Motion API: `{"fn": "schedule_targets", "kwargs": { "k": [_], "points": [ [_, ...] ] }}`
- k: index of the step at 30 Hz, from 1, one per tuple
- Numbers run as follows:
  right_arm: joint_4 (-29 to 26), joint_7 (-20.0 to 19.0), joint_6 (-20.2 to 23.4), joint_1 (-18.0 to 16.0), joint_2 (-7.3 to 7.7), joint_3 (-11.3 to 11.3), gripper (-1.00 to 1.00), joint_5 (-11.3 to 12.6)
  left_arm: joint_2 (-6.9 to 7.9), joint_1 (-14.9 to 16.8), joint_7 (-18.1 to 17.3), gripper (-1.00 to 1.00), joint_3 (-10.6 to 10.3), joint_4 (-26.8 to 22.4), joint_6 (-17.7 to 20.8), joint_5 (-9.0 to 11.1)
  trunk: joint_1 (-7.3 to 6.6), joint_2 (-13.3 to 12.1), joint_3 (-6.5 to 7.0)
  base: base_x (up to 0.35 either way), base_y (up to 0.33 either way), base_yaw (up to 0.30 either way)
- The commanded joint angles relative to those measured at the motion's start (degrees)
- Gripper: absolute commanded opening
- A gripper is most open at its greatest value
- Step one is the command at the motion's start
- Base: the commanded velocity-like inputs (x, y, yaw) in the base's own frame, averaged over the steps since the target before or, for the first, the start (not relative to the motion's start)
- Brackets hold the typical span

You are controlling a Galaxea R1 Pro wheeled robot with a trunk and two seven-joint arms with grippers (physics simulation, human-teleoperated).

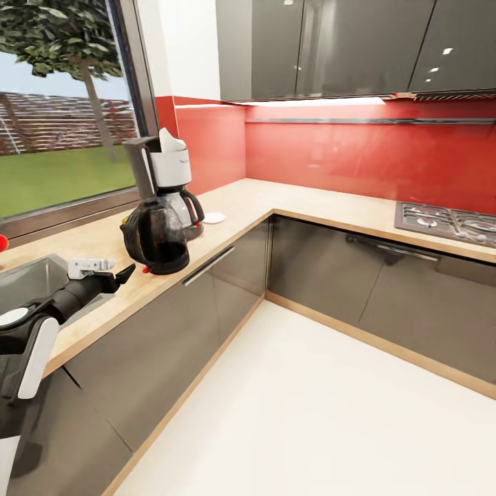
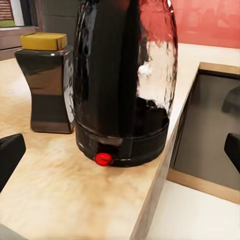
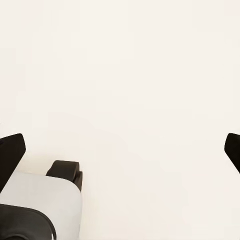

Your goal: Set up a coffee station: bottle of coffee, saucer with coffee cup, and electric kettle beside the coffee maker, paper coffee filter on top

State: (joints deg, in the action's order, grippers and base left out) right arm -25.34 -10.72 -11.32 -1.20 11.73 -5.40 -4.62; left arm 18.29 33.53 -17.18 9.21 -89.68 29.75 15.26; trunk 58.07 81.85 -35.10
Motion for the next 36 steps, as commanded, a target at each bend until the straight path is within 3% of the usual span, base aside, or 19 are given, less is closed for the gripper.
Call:
{"fn": "schedule_targets", "kwargs": {
  "k": [1, 10, 12, 13, 17, 36],
  "points": [
    [0.0, -0.4, -0.2, 0.0, -0.05, -0.5, 1.0, -0.5, -0.01, 0.0, -0.1, 1.0, 0.1, -0.1, 0.5, 0.5, 0.0, 0.0, -0.05, -0.007, 0.0, 0.0],
    [0.0, -0.4, -0.2, 0.0, -0.05, -0.5, 1.0, -0.5, -0.06, 0.0, -0.7, 1.0, -0.3, -0.4, 0.7, 1.6, 0.0, 0.0, -0.05, -0.002, 0.0, 0.0],
    [0.0, -0.4, -0.2, 0.0, -0.05, -0.4, 1.0, -0.5, -0.03, 0.0, -1.0, 1.0, -0.4, -0.4, 0.9, 4.0, 0.0, 0.0, -0.05, -0.003, 0.0, 0.0],
    [0.0, -0.4, -0.2, 0.0, -0.05, -0.5, 1.0, -0.5, -0.03, 0.0, -1.1, 1.0, -0.4, -0.4, 1.2, 6.6, 0.0, 0.0, -0.05, -0.105, 0.0, 0.0],
    [0.0, -0.4, -0.2, 0.0, -0.05, -0.4, 1.0, -0.5, -0.02, 0.0, -1.2, 1.0, -0.3, -0.4, 1.5, 9.3, 0.0, 0.0, -0.05, -0.19, 0.0, 0.0],
    [0.0, -0.4, -0.2, 0.0, -0.05, -0.5, 1.0, -0.5, -0.01, 0.0, -1.3, 1.0, -0.3, -0.3, 1.6, 10.2, 0.0, 0.0, -0.05, -0.115, 0.0, 0.0]
  ]
}}
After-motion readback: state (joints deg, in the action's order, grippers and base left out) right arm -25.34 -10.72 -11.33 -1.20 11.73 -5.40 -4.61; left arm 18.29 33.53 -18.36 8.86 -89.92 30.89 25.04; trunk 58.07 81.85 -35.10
